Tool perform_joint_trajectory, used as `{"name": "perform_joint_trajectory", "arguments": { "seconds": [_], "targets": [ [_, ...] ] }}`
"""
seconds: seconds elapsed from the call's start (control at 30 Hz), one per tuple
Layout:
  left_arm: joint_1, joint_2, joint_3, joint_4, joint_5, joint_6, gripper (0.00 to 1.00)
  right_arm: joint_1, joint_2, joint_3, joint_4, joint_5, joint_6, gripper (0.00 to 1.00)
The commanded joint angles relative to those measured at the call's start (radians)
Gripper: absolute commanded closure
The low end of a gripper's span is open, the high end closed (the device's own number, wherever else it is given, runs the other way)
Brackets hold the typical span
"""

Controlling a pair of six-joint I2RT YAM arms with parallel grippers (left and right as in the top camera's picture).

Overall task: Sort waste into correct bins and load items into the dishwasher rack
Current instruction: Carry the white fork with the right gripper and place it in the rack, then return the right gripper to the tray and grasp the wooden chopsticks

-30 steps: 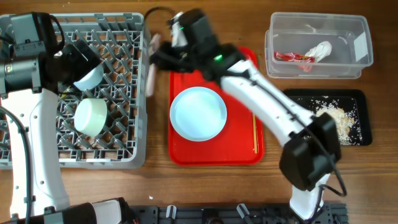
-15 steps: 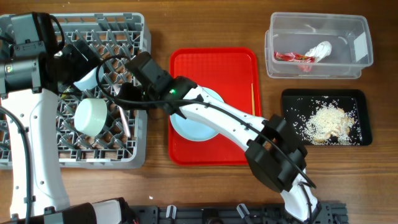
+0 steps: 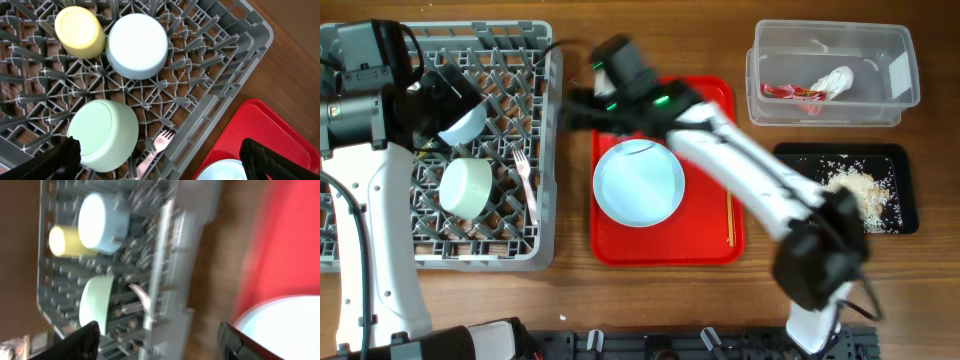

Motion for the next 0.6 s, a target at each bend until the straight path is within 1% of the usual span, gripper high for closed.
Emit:
{"name": "perform_joint_trajectory", "arguments": {
  "seconds": [0.0,0.03,0.1,0.13,0.2,0.33,0.47,0.57],
  "targets": [
    [0.003,0.003,0.000,0.000,-0.010,-0.002,0.00,-0.107,-0.093,0.013,-0.186,0.179,-0.130,0.15],
    [0.003,0.003,0.000,0.000,-0.010,-0.002,0.00,-0.129,-0.093,0.013,-0.235,0.207,-0.161,0.13],
    [0.003,0.003,0.000,0.000,-0.010,-0.002,0.00,-0.177,-0.087,0.010,-0.345,0.256,-0.224,0.14],
    [0.003,0.003,0.000,0.000,-0.010,-0.002,0.00,-0.205,-0.079,-0.002,-0.420,0.301,-0.264,0.21],
    [0.003,0.003,0.000,0.000,-0.010,-0.002,0.00,-0.227,-0.072,-0.038,-0.469,0.361,-0.290,0.24],
    [0.003,0.003,0.000,0.000,-0.010,-0.002,0.00,-0.240,-0.056,-0.147,-0.463,0.454,-0.315,0.29],
    [0.003,0.003,0.000,0.000,-0.010,-0.002,0.00,-0.257,-0.034,-0.289,-0.427,0.402,-0.296,0.48],
    [0.003,0.003,0.000,0.000,-0.010,-0.002,0.00,-0.267,-0.032,-0.345,-0.422,0.380,-0.296,0.54]
  ]
}}
